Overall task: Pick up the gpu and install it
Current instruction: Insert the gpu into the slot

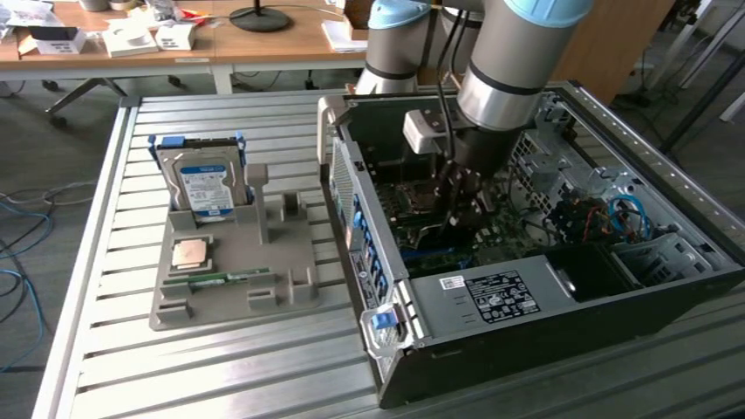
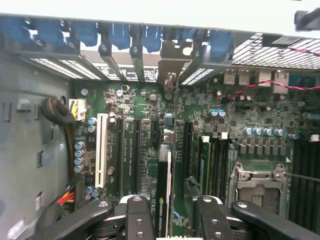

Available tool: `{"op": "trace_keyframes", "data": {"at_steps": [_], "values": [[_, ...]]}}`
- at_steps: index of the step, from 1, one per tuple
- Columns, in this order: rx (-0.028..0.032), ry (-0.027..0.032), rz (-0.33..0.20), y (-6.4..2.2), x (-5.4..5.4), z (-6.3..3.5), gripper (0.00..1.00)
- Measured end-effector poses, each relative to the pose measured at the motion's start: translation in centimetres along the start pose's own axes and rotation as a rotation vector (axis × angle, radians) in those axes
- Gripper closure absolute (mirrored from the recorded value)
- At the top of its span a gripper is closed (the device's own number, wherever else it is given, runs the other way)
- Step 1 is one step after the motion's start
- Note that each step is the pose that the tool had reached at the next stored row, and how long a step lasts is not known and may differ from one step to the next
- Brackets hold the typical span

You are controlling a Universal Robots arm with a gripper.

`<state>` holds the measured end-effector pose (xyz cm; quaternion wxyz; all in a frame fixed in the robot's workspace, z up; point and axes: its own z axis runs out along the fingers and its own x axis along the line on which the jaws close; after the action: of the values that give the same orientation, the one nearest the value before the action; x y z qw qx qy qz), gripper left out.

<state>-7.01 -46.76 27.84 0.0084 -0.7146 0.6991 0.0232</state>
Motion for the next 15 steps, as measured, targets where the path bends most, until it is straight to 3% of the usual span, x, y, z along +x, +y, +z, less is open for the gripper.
{"op": "trace_keyframes", "data": {"at_steps": [8, 15], "values": [[-0.0001, 0.0001, 0.000, 0.00, -0.1, -2.24, 0.60], [-0.0001, 0.0001, 0.000, 0.00, -0.2, -3.54, 0.60]]}}
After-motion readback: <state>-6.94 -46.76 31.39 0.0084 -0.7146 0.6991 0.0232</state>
